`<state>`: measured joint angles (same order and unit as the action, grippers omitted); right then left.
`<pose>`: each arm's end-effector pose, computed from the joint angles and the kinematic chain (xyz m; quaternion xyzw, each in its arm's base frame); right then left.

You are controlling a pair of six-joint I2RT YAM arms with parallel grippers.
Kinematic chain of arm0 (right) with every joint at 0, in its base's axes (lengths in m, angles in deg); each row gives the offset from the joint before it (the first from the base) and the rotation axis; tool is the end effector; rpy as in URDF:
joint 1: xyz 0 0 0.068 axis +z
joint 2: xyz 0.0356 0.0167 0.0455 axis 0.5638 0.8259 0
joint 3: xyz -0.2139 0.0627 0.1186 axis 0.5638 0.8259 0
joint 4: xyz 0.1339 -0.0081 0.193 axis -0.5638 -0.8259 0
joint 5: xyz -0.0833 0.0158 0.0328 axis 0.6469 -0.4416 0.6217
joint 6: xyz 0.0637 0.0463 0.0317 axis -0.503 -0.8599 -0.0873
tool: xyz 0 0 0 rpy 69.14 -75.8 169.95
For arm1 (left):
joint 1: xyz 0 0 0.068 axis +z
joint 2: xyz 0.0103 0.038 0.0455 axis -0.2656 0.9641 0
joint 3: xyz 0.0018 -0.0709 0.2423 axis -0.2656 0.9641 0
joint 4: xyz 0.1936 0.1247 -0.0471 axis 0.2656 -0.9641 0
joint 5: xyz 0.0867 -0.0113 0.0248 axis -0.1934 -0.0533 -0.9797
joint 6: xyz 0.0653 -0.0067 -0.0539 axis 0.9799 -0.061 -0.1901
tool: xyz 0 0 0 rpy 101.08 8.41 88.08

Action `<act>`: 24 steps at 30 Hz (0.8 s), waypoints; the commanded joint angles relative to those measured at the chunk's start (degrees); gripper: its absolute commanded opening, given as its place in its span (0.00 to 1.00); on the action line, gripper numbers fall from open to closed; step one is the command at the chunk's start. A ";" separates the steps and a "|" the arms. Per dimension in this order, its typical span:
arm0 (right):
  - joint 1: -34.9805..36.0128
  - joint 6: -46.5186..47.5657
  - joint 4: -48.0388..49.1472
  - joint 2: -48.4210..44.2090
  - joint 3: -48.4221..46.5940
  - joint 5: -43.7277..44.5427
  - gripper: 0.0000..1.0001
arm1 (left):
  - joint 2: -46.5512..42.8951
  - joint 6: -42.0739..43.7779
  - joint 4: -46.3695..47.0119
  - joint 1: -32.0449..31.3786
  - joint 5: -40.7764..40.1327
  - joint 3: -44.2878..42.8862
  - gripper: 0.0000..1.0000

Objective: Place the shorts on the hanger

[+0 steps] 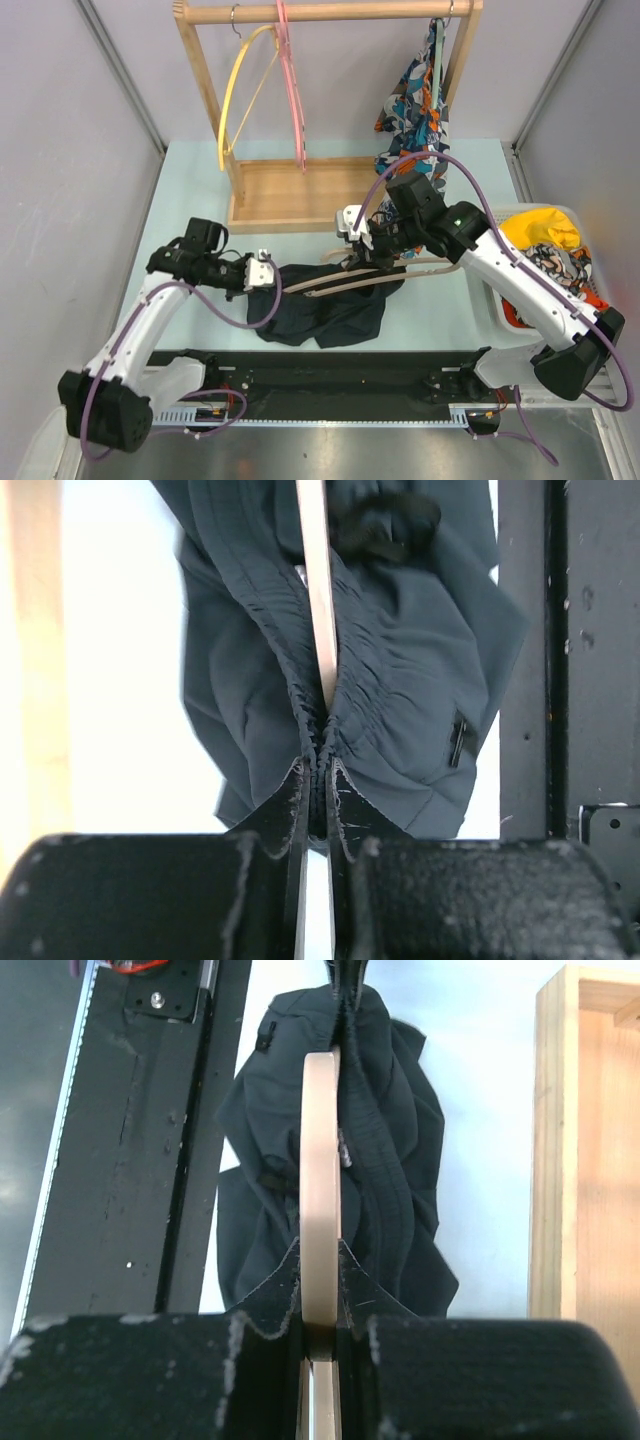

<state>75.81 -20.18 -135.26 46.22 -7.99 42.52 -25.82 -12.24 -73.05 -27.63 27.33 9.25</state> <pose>0.1630 0.2095 0.3368 -0.6882 0.5414 0.3146 0.3664 0.1549 -0.0885 0.2249 0.6663 0.6153 -0.2420 0.3448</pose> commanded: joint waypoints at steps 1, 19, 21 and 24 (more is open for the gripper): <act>0.86 -1.97 4.79 0.50 -2.18 -3.48 0.00 | -4.24 -0.58 -1.59 -1.92 4.34 -3.78 0.08; 6.85 -10.23 20.16 4.19 -1.83 -4.88 0.00 | -8.89 -12.37 -3.08 -5.79 5.40 -10.38 0.40; 6.49 -11.46 21.75 4.36 -1.56 -5.23 0.00 | -11.26 -13.85 -3.26 -5.70 1.54 -10.20 0.49; 6.58 -11.99 22.37 4.37 -1.38 -5.94 0.00 | -13.03 -16.59 -2.29 -4.30 -3.29 -9.68 0.61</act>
<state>82.46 -29.88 -120.16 51.31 -8.01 39.31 -36.18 -25.01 -74.86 -33.01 28.05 1.14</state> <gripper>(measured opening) 0.089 0.565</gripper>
